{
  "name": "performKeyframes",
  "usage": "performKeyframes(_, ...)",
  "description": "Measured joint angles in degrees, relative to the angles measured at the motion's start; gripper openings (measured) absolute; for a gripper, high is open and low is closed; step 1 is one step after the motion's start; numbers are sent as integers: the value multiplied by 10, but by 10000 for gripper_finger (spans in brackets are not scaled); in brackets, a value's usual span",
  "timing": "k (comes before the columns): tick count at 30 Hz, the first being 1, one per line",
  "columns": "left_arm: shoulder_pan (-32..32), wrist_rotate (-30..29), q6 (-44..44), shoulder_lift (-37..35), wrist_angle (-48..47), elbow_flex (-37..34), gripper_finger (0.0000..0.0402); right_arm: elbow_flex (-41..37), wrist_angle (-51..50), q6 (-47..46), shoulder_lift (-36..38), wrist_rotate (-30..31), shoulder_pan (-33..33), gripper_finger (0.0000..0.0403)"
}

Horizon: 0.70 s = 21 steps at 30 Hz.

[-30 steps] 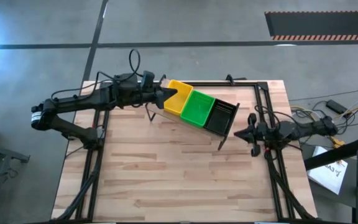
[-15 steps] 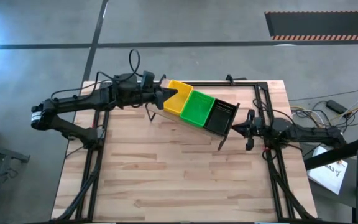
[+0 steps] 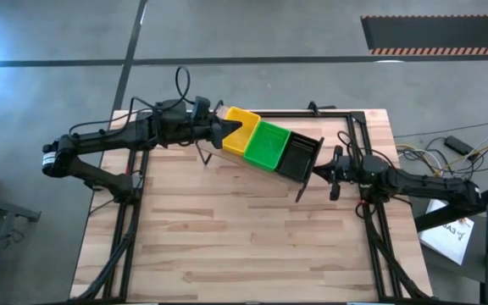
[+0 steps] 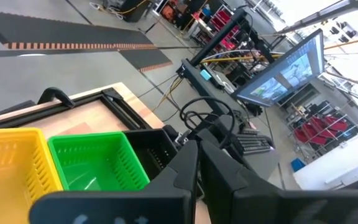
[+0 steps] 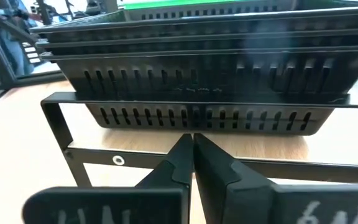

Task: Stack baskets on shelf by color
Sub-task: Adjust the shelf

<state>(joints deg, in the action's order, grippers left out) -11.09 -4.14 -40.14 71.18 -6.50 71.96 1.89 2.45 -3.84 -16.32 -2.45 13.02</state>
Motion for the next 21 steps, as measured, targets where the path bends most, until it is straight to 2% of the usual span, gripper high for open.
performKeyframes(6, 0, 0, 0, 0, 0, 0, 2, -6, 28, 7, -19, -14, 16, 8)
performKeyframes(21, 6, -1, 0, -1, 0, 0, 2, -11, 152, 22, -116, -4, 17, 8)
